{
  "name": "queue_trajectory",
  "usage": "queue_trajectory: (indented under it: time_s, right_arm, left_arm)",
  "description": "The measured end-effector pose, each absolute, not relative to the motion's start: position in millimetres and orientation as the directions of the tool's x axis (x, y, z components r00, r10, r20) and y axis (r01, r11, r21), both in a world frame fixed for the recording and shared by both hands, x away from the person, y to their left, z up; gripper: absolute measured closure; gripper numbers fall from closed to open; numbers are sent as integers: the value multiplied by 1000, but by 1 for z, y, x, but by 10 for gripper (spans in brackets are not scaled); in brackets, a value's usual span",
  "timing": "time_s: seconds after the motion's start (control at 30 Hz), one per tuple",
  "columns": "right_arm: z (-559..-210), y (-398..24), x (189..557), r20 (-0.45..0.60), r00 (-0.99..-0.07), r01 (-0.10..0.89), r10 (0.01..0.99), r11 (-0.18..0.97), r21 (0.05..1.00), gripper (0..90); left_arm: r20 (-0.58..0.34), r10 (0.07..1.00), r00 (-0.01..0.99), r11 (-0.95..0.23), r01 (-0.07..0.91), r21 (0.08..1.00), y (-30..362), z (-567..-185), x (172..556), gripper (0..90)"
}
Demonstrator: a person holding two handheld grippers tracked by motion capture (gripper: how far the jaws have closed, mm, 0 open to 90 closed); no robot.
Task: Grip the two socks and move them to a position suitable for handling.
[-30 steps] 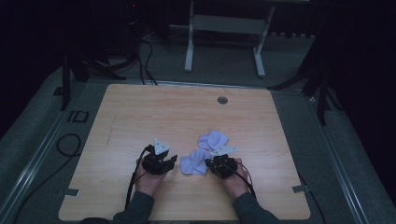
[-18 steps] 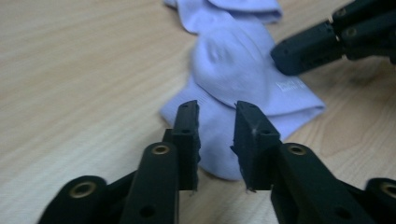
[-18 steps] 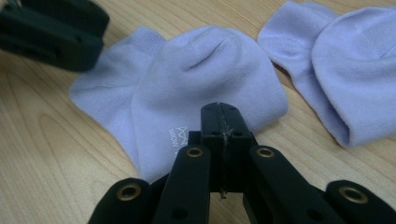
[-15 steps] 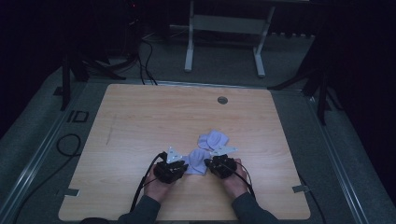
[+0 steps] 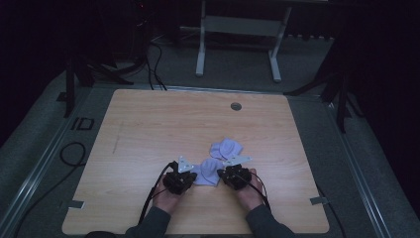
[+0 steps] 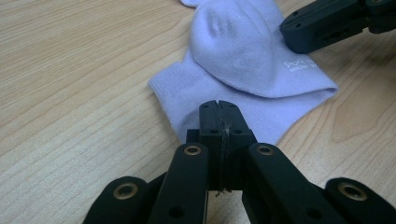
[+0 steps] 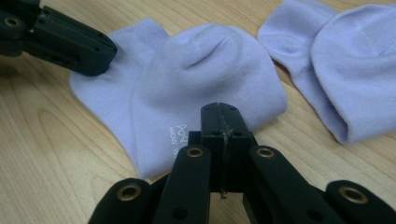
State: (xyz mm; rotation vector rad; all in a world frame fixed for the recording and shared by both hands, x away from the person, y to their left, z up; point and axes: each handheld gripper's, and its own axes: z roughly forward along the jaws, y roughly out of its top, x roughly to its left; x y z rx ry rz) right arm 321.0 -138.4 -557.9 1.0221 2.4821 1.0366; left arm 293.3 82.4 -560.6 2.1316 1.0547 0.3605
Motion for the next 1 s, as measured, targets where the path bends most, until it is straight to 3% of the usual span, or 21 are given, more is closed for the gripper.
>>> queue_trajectory:
  time_s: [0.57, 1.0]
  right_arm:
    - [-530, -128, 324, 20, -760, 462, 649, 519, 720, 844]
    - [-534, -77, 350, 23, -796, 461, 604, 582, 669, 815]
  left_arm:
    - [-70, 779, 624, -397, 576, 715, 83, -562, 292, 892]
    - [-66, 780, 622, -394, 570, 721, 83, -562, 291, 890]
